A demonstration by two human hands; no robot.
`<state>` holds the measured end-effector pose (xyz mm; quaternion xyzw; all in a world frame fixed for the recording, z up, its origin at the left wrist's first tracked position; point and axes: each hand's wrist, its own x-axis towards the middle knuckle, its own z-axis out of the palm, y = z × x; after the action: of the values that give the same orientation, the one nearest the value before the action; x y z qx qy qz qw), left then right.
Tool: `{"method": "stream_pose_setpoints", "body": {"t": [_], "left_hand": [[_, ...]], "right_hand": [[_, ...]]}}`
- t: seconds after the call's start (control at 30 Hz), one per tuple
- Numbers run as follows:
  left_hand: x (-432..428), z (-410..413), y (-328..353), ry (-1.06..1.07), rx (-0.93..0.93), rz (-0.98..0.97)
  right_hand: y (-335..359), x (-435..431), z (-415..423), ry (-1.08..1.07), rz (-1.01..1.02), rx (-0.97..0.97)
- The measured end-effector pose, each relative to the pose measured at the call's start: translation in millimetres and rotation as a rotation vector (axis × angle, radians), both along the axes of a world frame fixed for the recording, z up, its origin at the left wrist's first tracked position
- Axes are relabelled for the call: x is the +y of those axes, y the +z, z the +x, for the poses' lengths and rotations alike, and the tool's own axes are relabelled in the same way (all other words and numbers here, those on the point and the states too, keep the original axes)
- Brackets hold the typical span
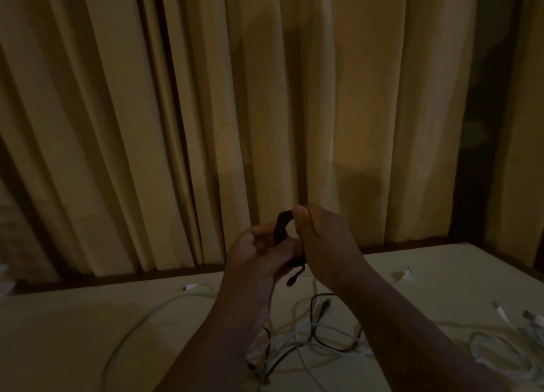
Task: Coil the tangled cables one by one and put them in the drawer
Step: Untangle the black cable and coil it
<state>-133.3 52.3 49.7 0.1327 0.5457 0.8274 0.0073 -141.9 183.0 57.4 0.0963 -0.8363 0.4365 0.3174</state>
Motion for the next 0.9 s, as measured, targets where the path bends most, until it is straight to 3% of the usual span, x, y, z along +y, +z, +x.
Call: {"method": "stream_pose_setpoints", "body": {"t": [0.2,0.3,0.5,0.57,0.77,0.83,0.9], "left_hand": [[-8,-7,-6,0.363,0.401,-0.656],[-20,-11,0,0.296,0.481,-0.871],[-42,-16,12,-0.002,0.269,-0.708],[-46,-18,14,0.062,0.231,-0.646],[-42,-20,9,0.285,0.439,-0.892],[-38,-17,11,0.238,0.367,-0.791],[-35,-14,16,0.097,0.178,-0.521]], "right_hand": [[2,4,1,-0.080,0.178,-0.033],[1,5,0,-0.044,0.268,-0.115],[7,19,0,0.132,0.178,-0.267],[10,26,1,0.157,0.224,-0.298],[14,38,6,0.175,0.306,-0.338],[17,40,6,0.135,0.331,-0.291],[18,41,6,0.126,0.332,-0.237]]}}
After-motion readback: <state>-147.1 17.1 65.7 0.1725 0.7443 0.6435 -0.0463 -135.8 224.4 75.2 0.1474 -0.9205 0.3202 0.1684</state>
